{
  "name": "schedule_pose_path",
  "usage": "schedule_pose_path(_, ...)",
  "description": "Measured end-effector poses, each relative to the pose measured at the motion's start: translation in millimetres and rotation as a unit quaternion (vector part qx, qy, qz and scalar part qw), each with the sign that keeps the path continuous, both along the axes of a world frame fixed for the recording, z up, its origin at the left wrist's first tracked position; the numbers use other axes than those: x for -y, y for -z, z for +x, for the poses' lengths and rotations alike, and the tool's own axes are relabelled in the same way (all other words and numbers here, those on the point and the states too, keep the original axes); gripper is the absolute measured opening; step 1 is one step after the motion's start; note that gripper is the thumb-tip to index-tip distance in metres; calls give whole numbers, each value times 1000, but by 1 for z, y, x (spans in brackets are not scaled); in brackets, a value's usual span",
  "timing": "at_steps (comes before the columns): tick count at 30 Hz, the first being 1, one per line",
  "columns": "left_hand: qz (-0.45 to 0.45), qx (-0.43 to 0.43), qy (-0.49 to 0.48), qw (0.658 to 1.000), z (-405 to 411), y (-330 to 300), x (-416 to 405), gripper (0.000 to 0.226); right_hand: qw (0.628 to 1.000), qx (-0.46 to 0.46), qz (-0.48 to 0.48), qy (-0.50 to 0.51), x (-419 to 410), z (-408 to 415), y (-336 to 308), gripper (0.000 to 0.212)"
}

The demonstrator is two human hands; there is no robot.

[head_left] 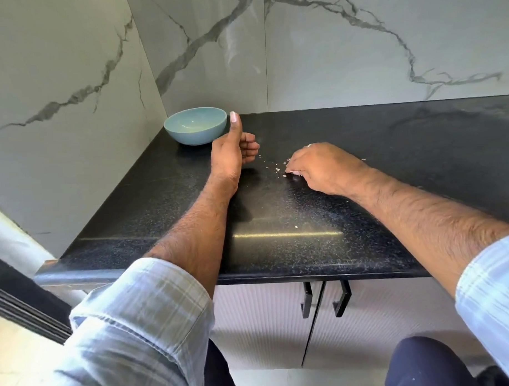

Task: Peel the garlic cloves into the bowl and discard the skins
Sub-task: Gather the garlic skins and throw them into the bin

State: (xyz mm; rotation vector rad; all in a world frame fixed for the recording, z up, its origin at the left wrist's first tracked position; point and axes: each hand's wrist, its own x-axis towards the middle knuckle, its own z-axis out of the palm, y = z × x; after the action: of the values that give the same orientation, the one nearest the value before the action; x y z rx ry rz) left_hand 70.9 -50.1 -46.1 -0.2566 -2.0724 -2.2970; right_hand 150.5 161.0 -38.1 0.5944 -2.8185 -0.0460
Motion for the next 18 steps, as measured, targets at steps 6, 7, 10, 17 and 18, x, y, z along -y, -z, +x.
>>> schedule_pose_path(6,-17,-4,14,1000,12,1,-6,80,997,31,31,61,-2,2,-11,39)
schedule_pose_path(7,-26,-4,15,1000,14,1,-8,82,996,36,27,75,0,3,-13,36)
schedule_pose_path(10,-45,-13,25,999,24,0,-15,87,992,47,20,113,2,11,-19,26)
schedule_pose_path(17,-77,-19,75,994,66,-3,-70,82,950,26,-221,221,-62,69,-17,22)
schedule_pose_path(18,-76,-21,91,993,73,-4,-83,80,914,32,-319,248,-74,79,-17,20)
